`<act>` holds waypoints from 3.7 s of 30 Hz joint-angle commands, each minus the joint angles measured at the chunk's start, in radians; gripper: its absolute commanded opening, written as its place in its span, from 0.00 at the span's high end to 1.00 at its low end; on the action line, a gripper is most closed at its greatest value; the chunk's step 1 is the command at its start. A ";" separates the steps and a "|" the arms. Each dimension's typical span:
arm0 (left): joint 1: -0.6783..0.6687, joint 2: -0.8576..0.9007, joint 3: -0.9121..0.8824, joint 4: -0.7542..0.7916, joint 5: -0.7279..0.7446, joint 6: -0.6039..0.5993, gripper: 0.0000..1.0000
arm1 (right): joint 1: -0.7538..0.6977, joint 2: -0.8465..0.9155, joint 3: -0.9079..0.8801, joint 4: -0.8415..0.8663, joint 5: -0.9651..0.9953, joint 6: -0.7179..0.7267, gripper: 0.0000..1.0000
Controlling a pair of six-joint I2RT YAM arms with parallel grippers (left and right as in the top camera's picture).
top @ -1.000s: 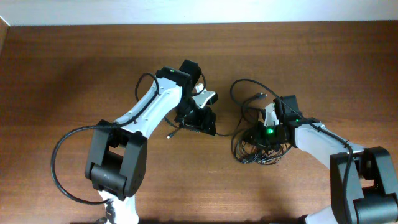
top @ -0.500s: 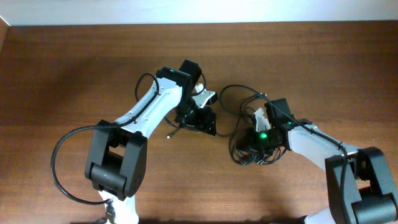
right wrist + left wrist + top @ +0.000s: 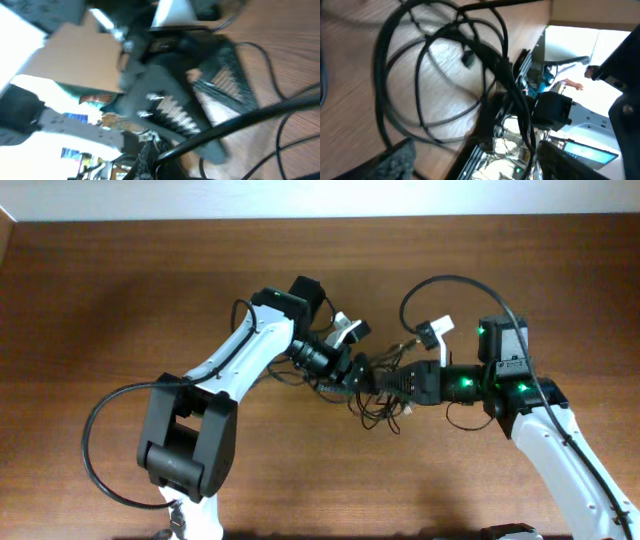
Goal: Untangle cables
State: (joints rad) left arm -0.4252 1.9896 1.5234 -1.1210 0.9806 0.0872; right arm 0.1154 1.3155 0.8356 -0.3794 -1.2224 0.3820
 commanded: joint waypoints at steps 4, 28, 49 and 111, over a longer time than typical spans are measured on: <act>-0.095 -0.019 0.015 0.047 -0.084 -0.070 0.37 | -0.005 -0.009 0.019 0.044 -0.062 -0.004 0.96; -0.032 -0.019 -0.119 0.111 -0.989 -0.494 0.34 | -0.005 -0.340 0.177 0.060 0.192 0.307 0.96; 0.117 -0.047 0.036 -0.100 -0.767 -0.161 0.26 | 0.048 -0.100 0.313 -0.599 0.467 -0.142 0.64; 0.137 -0.481 -0.169 0.094 -0.251 -0.010 1.00 | 0.147 0.345 0.291 -0.345 0.298 -0.182 0.63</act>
State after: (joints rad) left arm -0.2893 1.5002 1.3430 -1.0286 0.6262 0.0635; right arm 0.2615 1.6611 1.1263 -0.7494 -1.0206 0.1089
